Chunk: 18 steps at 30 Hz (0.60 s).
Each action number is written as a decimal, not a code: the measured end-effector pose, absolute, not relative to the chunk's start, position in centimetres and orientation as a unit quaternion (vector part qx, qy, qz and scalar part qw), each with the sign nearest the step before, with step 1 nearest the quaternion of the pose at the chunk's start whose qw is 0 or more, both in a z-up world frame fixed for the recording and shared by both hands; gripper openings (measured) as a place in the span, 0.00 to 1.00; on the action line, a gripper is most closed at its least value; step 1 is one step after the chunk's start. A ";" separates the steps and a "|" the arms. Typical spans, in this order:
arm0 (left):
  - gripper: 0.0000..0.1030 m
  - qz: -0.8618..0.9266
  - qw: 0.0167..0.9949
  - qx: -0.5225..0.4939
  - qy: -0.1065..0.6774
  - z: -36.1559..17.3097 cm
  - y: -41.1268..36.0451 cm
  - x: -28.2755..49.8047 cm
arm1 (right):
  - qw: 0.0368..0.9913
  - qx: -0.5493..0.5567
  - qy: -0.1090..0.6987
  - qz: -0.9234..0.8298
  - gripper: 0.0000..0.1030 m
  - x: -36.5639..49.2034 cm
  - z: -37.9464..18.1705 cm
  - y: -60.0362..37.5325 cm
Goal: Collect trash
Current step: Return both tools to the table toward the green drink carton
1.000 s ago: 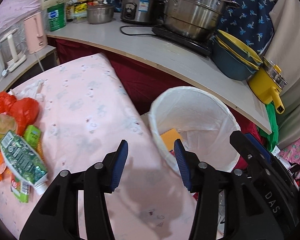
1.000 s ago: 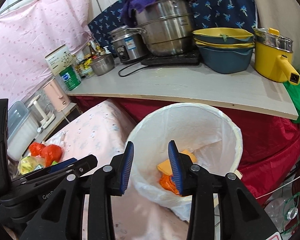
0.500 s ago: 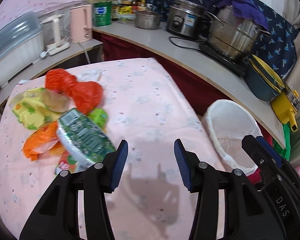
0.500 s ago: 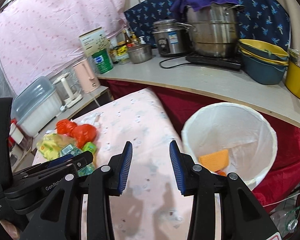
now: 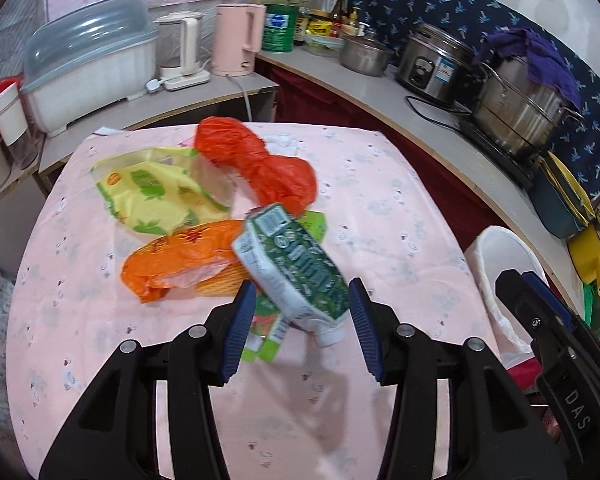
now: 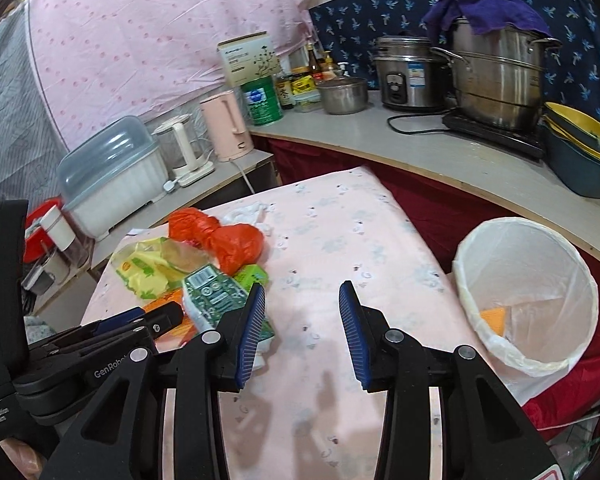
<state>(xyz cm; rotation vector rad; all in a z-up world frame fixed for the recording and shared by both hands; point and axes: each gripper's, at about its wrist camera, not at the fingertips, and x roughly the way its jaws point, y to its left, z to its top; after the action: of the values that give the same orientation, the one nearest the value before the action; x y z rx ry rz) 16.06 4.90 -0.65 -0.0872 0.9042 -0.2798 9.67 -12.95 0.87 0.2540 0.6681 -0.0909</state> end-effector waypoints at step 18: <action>0.53 -0.072 0.883 -0.060 0.460 -4.4 13.1 18.6 | 0.927 0.104 0.360 -0.014 0.37 14.3 -1.3 -8.0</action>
<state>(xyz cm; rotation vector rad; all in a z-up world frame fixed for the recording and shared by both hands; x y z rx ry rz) 18.61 13.07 -4.43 -0.1256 0.9566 -0.1506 14.29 -7.95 -1.32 0.2139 0.7376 -0.0286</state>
